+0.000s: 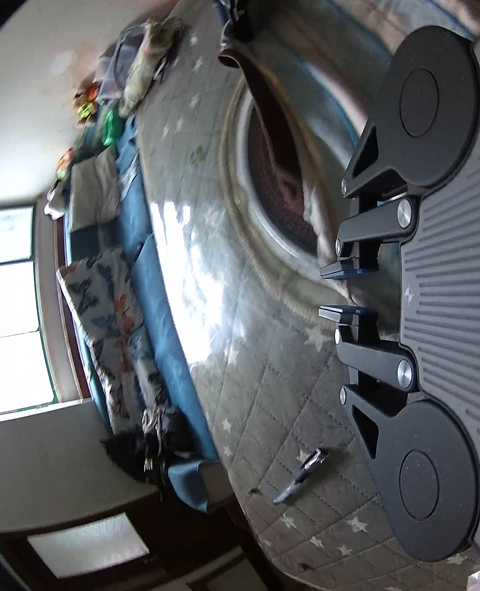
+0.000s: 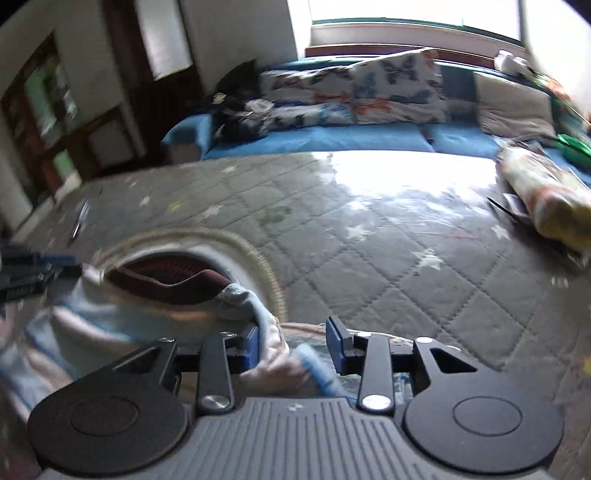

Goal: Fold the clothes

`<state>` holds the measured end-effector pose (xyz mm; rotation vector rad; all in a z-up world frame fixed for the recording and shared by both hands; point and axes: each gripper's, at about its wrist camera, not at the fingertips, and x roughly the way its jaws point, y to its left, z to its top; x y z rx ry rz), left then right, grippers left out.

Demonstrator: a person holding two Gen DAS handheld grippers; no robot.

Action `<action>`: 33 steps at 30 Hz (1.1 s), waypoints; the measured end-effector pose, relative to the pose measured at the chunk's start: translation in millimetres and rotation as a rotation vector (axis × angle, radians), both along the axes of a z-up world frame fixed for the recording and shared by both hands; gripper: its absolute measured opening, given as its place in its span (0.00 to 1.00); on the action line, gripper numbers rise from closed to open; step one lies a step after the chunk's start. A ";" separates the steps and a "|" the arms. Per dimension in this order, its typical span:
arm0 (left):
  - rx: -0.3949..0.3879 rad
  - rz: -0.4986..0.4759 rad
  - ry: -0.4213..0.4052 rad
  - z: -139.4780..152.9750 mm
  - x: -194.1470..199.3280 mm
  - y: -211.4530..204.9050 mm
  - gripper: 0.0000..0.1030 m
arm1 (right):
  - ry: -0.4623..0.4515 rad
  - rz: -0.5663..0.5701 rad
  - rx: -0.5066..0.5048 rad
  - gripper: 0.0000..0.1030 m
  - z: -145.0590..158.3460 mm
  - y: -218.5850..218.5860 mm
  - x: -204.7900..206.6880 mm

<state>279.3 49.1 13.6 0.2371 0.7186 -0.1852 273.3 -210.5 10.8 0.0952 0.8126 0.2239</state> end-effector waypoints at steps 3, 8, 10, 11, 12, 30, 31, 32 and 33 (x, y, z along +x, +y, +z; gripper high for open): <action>-0.026 0.053 -0.015 4.5 2.2 6.4 0.17 | -0.017 -0.041 0.032 0.42 0.1 -6.7 -1.6; -0.072 0.024 -0.044 21.6 -12.9 4.5 0.17 | -0.122 -0.085 0.016 0.42 16.2 -7.2 -10.5; -0.080 -0.020 -0.046 25.8 -19.8 -2.5 0.16 | -0.159 -0.048 0.006 0.42 23.5 -0.5 -14.4; -0.088 -0.046 -0.039 26.4 -22.3 -7.0 0.14 | -0.175 -0.028 0.002 0.42 26.8 3.1 -16.2; -0.100 -0.072 -0.021 24.9 -22.7 -12.6 0.14 | -0.167 0.003 -0.002 0.42 26.3 9.9 -16.2; -0.105 -0.074 0.071 -11.9 14.1 -51.9 0.14 | -0.051 0.107 -0.063 0.42 -22.0 57.2 5.0; -0.112 -0.059 0.070 -11.7 14.0 -50.6 0.14 | -0.052 0.101 -0.059 0.42 -21.7 56.2 5.3; -0.119 -0.044 0.068 -11.5 13.9 -49.3 0.14 | -0.053 0.095 -0.055 0.42 -21.2 55.3 5.3; -0.128 -0.032 0.067 -10.7 12.5 -48.0 0.14 | -0.067 0.089 -0.058 0.43 -18.3 56.3 2.9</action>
